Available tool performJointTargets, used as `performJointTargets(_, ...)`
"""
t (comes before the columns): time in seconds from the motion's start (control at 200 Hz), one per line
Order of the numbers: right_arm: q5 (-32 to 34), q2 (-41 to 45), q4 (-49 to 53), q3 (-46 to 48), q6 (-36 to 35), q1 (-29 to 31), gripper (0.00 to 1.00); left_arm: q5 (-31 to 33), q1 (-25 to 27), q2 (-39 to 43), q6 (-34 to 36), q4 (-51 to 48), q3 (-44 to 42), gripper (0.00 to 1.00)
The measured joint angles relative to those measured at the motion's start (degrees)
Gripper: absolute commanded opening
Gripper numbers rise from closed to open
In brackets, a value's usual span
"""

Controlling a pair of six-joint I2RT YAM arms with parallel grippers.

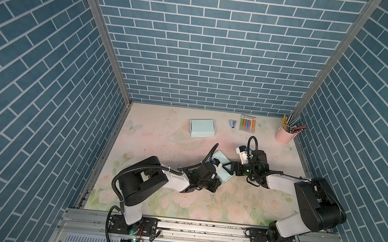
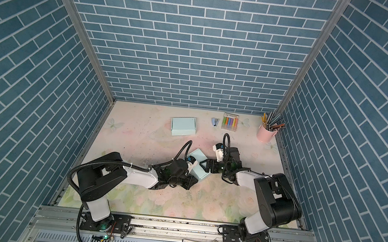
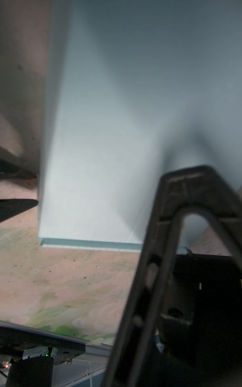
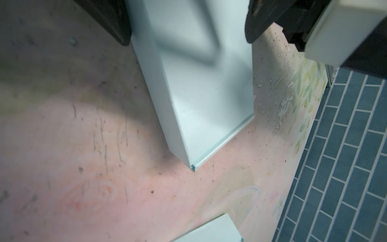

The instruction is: Fold the paper box

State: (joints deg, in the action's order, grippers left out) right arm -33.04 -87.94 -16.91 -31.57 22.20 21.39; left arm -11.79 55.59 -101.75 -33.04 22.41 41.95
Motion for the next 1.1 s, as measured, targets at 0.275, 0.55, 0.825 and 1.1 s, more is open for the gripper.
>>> performJointTargets(0.275,5.75,4.92,11.69,-6.05,-2.71,-1.22,0.93,-0.55,-1.44,9.99,1.62,-4.35,-5.9,0.21)
performJointTargets(0.55,4.26,8.35,10.6,-4.0,-2.45,-1.49,0.93,-1.62,-3.37,7.52,-0.48,0.15,-6.43,0.0)
performJointTargets(0.825,0.2,1.18,7.13,-3.45,-1.11,-1.49,0.94,-1.31,-3.72,0.74,-9.81,11.34,-6.62,0.0)
performJointTargets(1.1,-5.42,-2.75,0.31,-1.9,-0.02,-1.6,0.9,-1.09,-3.78,-4.68,-16.76,18.71,-5.75,0.0)
